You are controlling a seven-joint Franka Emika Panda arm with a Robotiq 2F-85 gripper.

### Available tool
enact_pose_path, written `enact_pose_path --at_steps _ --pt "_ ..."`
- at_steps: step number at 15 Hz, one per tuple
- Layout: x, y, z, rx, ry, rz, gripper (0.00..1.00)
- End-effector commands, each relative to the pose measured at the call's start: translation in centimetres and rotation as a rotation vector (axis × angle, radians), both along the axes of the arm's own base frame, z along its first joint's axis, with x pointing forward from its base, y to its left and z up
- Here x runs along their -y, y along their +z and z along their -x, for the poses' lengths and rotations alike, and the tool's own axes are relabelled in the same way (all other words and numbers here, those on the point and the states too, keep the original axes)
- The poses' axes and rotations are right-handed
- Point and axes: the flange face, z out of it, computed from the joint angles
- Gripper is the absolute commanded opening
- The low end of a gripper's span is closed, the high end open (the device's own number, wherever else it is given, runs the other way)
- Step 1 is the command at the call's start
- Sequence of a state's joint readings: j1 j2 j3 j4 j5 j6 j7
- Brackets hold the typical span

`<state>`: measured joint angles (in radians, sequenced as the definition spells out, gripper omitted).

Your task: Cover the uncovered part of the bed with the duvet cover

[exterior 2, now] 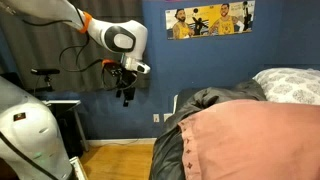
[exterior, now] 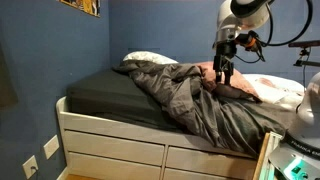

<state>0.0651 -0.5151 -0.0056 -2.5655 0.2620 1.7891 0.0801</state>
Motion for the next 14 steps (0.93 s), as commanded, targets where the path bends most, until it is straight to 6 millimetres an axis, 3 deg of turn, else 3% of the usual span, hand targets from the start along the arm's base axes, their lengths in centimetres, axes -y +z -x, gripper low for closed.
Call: enact_pose_path --at_steps 1,7,14 --pt "0.0 0.1 0.0 -0.001 0.0 0.0 1.0" --pt "0.0 0.1 0.0 -0.001 0.0 0.0 1.0" --pt "8.2 5.0 -6.2 0.172 -0.019 0.099 1.0"
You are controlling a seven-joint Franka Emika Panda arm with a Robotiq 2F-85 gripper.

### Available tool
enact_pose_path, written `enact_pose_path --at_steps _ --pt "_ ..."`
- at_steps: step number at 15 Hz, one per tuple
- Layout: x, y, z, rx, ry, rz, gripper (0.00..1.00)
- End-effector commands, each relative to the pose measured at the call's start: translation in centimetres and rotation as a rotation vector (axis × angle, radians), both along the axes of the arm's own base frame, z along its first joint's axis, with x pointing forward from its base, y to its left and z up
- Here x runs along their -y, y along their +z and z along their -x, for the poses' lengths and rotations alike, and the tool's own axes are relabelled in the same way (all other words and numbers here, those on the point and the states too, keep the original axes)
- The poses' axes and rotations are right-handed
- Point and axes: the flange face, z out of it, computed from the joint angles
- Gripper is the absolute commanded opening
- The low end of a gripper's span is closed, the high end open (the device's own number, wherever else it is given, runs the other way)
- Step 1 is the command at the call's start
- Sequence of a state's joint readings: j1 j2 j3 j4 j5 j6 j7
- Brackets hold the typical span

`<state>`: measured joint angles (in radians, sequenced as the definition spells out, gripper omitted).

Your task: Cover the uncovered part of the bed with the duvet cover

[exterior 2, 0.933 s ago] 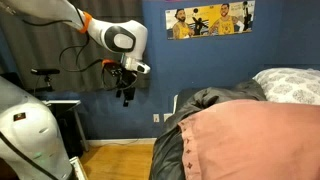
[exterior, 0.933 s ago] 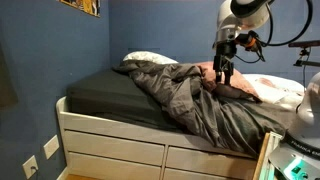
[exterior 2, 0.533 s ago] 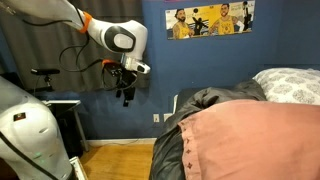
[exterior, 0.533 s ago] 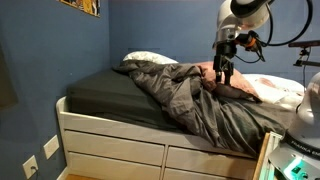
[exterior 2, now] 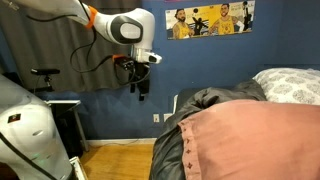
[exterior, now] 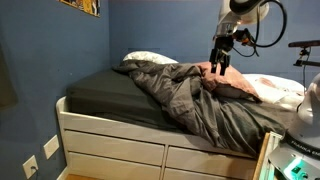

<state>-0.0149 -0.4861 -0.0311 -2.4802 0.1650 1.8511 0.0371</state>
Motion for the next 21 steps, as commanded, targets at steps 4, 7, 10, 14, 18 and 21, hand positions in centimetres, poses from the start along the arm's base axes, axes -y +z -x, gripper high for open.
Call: enact_pose_path --at_steps 4,7,10,14,18,21 --pt "8.1 3.9 -7.4 0.189 0.064 0.035 1.0" --pt "10.8 3.8 -10.3 0.267 0.073 0.053 1.0" --pt "14.2 3.3 -13.2 0.328 0.059 0.065 1.0" --pt "18.2 2.4 -16.9 0.411 0.05 0.098 1.0" --pt "18.6 1.7 -16.8 0.402 0.029 0.1 1.0" --pt "18.8 1.5 -17.4 0.404 0.028 0.101 1.0"
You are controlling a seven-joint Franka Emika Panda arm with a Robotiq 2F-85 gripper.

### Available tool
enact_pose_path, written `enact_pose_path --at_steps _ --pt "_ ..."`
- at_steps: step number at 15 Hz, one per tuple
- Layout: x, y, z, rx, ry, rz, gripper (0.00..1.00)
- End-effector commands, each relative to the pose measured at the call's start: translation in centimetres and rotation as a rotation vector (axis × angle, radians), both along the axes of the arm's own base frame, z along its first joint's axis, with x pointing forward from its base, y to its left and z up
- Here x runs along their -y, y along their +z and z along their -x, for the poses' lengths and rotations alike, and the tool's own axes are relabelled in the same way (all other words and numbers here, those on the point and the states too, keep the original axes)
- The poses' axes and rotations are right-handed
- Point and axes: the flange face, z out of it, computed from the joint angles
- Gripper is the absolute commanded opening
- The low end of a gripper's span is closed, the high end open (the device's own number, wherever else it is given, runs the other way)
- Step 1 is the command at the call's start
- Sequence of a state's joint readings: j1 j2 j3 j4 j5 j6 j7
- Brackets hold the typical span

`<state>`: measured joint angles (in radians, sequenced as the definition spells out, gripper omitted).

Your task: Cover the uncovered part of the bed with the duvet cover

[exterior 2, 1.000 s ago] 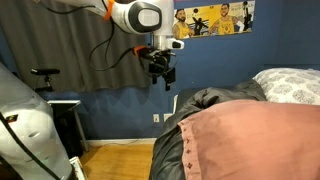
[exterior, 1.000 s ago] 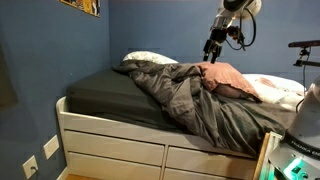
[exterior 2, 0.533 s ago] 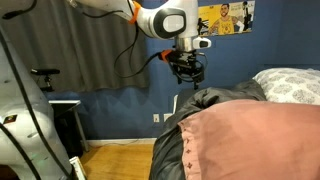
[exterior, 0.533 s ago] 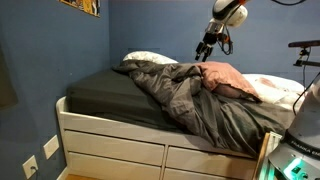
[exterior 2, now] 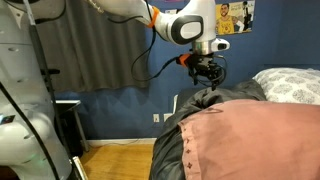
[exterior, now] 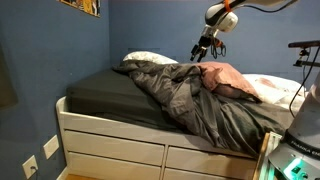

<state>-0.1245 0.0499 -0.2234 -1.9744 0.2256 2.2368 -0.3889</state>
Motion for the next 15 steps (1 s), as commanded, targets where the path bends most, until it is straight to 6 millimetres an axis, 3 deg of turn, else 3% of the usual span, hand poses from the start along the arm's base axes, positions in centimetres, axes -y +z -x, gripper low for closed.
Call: enact_pose_path --at_steps 1,3,15 --pt "0.0 0.2 0.0 0.001 0.0 0.0 1.0" --pt "0.0 0.2 -0.1 0.002 0.0 0.0 1.0" --pt "4.7 -4.3 -1.6 0.059 -0.035 0.11 1.0"
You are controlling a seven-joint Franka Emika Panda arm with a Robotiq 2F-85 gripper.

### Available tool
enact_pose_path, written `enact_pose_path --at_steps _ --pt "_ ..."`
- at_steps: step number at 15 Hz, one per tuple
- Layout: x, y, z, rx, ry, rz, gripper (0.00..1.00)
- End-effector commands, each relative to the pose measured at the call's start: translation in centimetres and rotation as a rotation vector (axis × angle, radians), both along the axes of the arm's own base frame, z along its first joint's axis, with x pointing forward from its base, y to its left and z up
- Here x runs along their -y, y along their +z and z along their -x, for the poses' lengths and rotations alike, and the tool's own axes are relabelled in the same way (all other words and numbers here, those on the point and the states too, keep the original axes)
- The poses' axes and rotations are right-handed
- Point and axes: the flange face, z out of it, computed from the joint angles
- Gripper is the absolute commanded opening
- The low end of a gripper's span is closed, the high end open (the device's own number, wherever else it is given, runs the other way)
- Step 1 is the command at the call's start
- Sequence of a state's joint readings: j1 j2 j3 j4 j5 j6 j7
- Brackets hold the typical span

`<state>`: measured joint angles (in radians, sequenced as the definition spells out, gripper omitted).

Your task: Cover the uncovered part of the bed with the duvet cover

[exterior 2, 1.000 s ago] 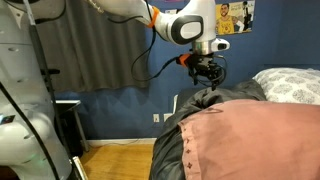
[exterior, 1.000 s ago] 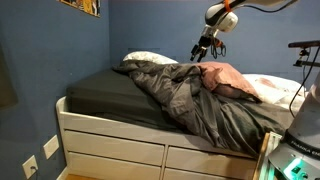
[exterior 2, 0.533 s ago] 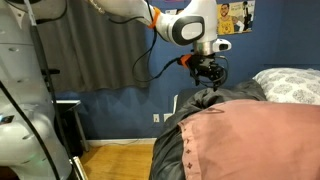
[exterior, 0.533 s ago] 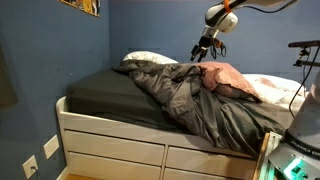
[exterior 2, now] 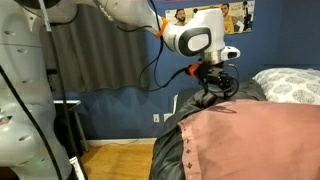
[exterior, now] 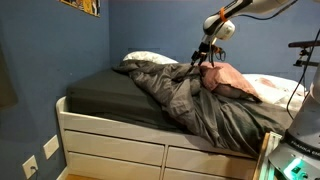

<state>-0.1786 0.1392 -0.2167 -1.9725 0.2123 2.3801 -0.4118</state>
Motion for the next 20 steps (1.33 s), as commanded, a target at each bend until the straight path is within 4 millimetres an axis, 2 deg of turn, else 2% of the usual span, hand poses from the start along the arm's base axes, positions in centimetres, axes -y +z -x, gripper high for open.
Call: enact_pose_path --at_steps 1,2,3,4,8,14,16,20 --pt "1.4 -1.1 -0.8 0.034 0.012 0.052 1.0" --pt "1.8 -1.6 -1.0 0.04 0.01 0.065 1.0" --pt "2.0 -2.0 -1.2 0.049 0.012 0.07 0.75" --pt "2.2 -2.5 -1.3 0.054 0.013 0.077 0.74" --pt "2.7 -4.1 -2.1 0.088 0.014 0.101 0.44" --pt "1.3 -4.2 -3.3 0.128 0.029 0.086 0.04" --pt "0.6 -3.5 -3.8 0.135 0.06 0.07 0.0" --pt "-2.9 -0.9 -5.4 0.219 0.195 -0.053 0.01"
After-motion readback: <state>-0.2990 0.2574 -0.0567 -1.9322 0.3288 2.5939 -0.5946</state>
